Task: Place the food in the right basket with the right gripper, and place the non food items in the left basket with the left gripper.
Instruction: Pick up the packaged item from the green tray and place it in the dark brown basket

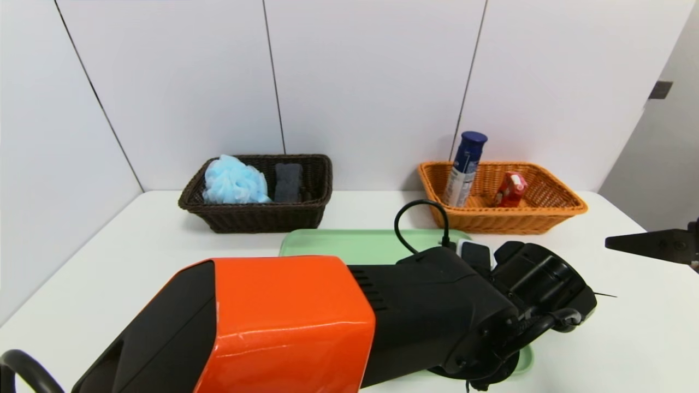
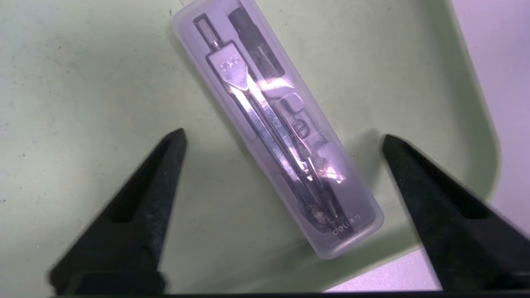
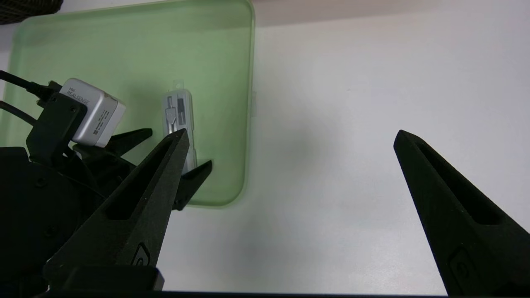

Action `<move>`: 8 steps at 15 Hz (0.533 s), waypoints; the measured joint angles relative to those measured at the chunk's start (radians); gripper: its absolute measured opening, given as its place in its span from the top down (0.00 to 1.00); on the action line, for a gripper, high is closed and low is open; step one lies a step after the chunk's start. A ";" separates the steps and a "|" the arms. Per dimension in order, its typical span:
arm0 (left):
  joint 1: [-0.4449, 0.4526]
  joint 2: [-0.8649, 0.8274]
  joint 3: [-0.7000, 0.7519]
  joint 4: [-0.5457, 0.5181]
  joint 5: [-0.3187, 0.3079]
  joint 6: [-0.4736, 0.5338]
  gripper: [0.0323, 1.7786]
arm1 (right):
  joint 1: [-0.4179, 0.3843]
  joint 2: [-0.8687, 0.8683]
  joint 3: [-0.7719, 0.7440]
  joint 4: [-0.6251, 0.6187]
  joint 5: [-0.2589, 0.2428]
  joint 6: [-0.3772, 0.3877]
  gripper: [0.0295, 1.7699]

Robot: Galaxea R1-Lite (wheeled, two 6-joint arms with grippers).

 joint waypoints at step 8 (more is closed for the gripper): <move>-0.001 0.000 0.000 0.003 0.004 0.001 0.71 | 0.001 -0.008 -0.001 -0.003 0.001 -0.010 0.03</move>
